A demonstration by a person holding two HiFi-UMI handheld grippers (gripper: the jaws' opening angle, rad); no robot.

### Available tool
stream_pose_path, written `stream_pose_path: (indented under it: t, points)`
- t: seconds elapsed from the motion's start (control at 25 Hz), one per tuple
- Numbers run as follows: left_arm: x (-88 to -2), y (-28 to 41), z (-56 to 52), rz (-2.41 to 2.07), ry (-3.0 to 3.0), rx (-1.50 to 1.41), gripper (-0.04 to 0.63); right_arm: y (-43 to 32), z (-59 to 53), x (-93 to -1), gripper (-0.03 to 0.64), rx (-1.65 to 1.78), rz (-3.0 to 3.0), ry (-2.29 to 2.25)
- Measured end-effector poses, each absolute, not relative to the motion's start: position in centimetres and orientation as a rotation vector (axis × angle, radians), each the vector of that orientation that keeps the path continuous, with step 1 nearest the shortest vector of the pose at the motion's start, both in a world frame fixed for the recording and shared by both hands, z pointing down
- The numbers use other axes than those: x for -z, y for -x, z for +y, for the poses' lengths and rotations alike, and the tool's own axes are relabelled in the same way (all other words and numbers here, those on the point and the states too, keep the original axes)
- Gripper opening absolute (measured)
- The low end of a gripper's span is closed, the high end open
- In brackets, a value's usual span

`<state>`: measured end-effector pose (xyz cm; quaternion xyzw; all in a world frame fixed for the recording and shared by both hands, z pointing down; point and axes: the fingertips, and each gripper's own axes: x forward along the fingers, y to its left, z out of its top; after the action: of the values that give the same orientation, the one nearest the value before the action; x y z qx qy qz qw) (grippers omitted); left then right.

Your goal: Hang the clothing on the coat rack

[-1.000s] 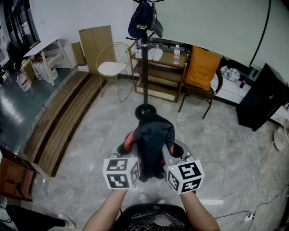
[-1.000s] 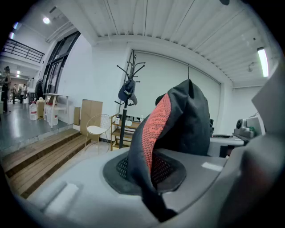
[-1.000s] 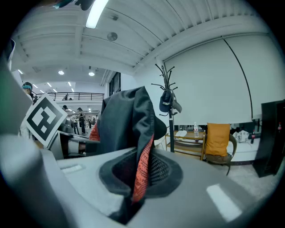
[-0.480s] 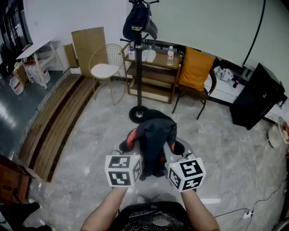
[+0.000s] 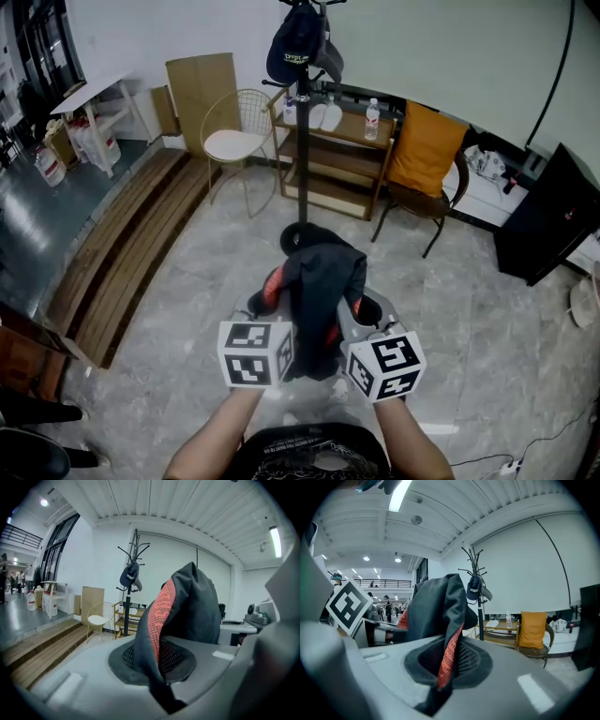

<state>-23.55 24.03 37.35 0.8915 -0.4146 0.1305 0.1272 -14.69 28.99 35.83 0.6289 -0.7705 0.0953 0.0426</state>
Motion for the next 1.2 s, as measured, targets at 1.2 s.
stream_pose_path:
  t: [1.2]
  points:
    - [-36.4, 8.7, 16.6, -1.337, -2.561, -0.428, 0.021, -0.2, 19.8, -34.8, 0.018, -0.212, -2.483, -1.805]
